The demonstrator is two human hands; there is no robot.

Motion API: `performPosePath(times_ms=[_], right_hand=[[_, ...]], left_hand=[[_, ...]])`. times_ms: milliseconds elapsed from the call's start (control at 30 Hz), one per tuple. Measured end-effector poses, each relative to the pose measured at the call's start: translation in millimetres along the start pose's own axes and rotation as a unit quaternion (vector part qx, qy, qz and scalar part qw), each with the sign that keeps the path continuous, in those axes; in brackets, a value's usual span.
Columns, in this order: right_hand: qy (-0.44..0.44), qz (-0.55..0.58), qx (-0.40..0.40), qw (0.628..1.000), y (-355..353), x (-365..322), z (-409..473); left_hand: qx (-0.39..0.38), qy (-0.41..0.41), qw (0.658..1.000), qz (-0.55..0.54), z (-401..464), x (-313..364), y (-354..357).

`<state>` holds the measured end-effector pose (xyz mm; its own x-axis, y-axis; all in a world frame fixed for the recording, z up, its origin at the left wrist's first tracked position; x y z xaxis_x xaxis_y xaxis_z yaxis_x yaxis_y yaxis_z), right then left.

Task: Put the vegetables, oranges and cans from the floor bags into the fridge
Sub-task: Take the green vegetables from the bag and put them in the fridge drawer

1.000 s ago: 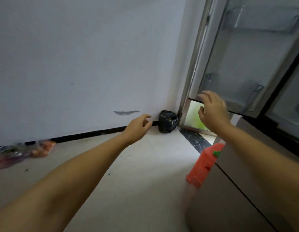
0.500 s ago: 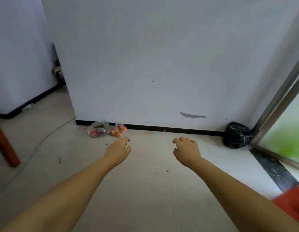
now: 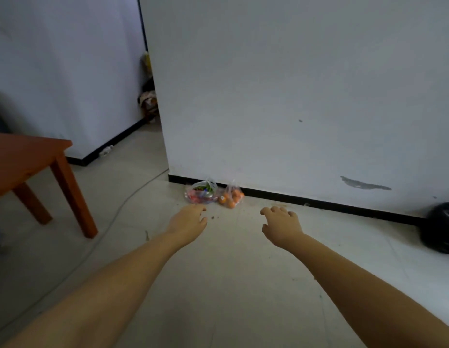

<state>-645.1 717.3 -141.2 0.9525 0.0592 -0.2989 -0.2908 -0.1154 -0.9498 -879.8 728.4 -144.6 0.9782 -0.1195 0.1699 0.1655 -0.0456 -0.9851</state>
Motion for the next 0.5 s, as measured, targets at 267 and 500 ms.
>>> performPosePath(times_ms=[267,500], right_hand=[[-0.036,-0.007,-0.056,0.998,15.7,-19.2,175.3],[-0.092,-0.013,-0.132,0.987,45.6,-75.8,339.9]], left_hand=[[-0.025,-0.016,1.0,-0.002,154.9,-55.0,8.1],[-0.046,-0.047,0.998,-0.016,277.5,-129.9,18.0]])
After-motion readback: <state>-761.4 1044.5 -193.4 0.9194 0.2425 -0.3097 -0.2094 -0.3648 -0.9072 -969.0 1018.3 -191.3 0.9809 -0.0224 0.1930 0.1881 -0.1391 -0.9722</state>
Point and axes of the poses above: each hand's wrist, its own z-axis towards the middle knuckle, its own y-axis out of the palm, x = y × z, the point moved 4 cm from there along z, towards the middle knuckle, and after that the axes turned 14 degrees about z, right-handed, at the moved point
